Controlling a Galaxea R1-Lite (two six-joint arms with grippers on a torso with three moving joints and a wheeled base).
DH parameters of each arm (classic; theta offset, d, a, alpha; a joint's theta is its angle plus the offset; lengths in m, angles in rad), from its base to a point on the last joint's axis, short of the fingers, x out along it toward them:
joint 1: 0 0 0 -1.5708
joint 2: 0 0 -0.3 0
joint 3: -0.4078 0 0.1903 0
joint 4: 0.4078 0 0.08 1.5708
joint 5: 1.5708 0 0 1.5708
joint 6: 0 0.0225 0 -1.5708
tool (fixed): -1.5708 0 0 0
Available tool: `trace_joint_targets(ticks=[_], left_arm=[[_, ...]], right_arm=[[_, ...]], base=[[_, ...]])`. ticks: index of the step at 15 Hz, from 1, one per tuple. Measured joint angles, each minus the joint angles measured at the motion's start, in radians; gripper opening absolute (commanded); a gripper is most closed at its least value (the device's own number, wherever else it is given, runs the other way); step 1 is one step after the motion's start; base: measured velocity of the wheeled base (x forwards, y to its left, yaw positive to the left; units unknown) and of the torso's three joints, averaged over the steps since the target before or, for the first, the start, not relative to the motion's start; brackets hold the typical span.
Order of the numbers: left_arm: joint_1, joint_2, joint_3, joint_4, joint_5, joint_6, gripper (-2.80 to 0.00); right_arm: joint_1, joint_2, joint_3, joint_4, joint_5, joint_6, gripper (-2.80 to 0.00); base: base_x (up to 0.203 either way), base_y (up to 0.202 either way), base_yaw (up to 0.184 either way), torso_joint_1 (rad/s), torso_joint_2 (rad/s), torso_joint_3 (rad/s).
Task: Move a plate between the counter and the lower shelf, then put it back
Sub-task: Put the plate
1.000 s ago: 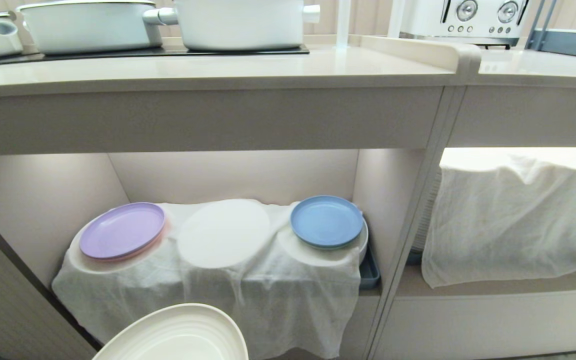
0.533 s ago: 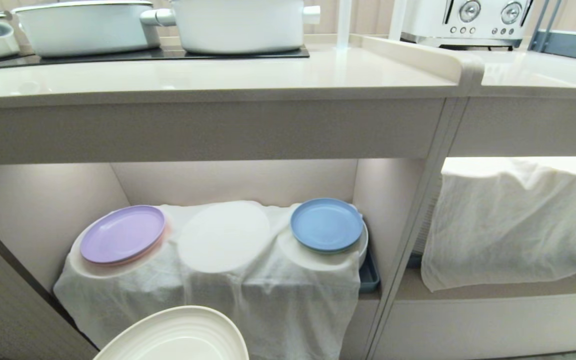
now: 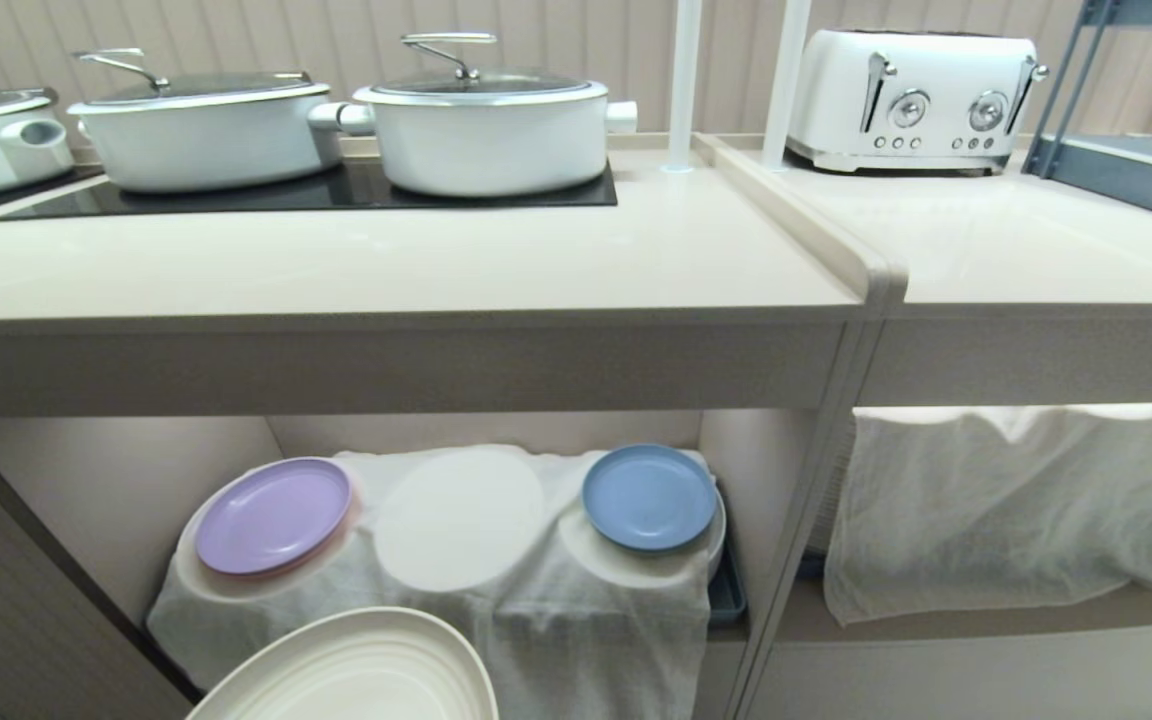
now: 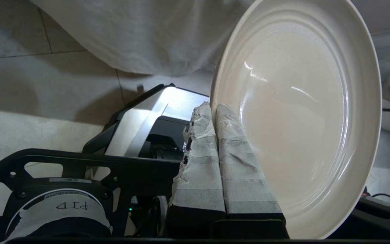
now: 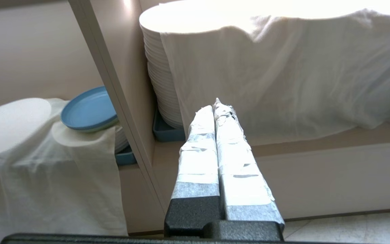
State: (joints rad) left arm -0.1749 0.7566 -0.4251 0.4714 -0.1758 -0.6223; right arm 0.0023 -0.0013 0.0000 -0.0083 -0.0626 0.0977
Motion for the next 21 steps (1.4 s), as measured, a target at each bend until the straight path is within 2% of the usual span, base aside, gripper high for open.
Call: trace_joint_targets(ticks=[21], left_arm=[[-0.007,0.001,-0.010,-0.003,-0.001,-0.001,-2.80]], right_arm=[[0.000,0.000,0.000,0.000,0.000,0.000,-2.80]], base=[[0.000,0.000,0.000,0.240,-0.54,-0.293]])
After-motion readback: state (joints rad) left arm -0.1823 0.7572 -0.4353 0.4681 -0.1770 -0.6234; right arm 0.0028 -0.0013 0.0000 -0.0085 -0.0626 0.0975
